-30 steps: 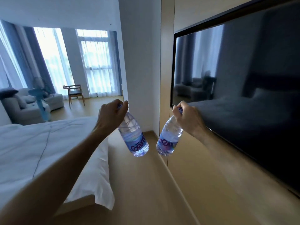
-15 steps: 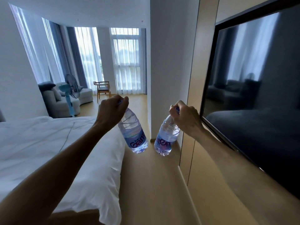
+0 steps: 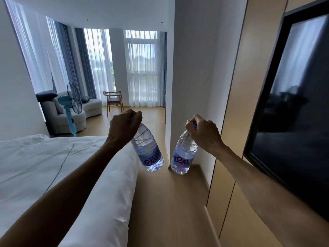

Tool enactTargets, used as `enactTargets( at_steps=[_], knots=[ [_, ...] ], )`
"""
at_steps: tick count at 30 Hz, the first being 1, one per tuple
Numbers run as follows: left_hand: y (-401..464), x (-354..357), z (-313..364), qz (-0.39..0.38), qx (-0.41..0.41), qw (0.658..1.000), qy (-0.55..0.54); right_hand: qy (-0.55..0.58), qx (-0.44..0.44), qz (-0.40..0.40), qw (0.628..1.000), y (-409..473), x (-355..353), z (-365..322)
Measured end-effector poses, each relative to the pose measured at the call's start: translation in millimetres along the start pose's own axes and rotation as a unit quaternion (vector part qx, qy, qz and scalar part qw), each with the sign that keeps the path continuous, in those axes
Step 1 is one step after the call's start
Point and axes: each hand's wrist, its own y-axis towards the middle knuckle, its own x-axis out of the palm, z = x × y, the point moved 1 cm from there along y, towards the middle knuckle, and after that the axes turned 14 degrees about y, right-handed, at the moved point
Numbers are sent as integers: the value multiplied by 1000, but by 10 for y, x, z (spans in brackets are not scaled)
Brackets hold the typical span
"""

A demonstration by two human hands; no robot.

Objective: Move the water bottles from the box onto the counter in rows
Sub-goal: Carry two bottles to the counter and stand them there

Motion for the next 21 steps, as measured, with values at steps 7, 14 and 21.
enactTargets(
  at_steps=[7,14,21],
  knots=[
    [807,770,-524,6,7,1000,22,19,-11,-8,1000,931,620,595],
    [1592,1689,-1018,-3,7,999,42,28,-16,-7,999,1923,1299,1301],
    [2516,2520,-1462,-19,4,998,57,37,-30,-26,999,3087,1916,1981]
  ],
)
